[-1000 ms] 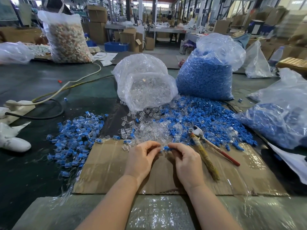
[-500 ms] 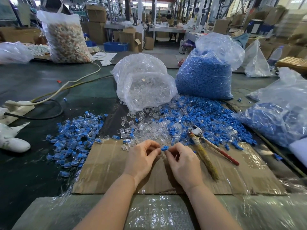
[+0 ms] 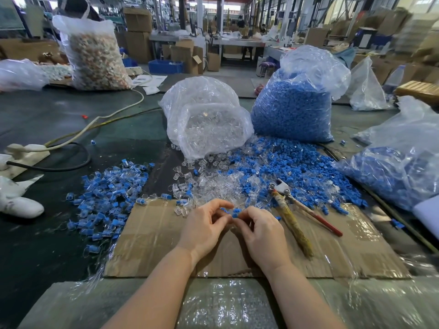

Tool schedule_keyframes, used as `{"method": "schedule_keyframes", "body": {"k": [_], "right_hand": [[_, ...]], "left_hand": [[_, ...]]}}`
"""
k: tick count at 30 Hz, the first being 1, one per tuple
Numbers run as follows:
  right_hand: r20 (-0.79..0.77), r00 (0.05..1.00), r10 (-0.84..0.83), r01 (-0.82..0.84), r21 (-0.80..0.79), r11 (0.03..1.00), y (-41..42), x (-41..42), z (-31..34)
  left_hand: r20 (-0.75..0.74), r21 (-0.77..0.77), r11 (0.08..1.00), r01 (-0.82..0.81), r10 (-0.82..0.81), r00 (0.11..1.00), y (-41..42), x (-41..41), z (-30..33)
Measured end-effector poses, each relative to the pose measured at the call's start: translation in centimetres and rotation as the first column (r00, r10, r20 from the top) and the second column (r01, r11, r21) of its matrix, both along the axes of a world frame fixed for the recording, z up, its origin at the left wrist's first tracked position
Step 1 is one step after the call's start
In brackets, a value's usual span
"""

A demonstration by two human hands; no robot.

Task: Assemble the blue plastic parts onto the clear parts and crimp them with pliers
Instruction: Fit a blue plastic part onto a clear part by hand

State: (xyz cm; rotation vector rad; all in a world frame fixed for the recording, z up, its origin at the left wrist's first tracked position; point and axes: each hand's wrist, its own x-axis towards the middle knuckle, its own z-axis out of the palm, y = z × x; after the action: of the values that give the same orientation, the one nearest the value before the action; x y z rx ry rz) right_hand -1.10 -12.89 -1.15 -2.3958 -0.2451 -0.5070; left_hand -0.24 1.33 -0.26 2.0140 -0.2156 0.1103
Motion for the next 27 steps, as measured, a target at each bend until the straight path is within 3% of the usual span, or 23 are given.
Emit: {"method": "schedule_keyframes", "body": {"k": [27], "right_hand": [[0.065, 0.992, 0.106, -0.109, 0.042, 0.993, 0.01, -0.32, 0.63]], "left_hand": [[-0.048, -0.089, 0.996, -0.012, 0.008, 0.999, -0.05, 0.62, -0.52]]}}
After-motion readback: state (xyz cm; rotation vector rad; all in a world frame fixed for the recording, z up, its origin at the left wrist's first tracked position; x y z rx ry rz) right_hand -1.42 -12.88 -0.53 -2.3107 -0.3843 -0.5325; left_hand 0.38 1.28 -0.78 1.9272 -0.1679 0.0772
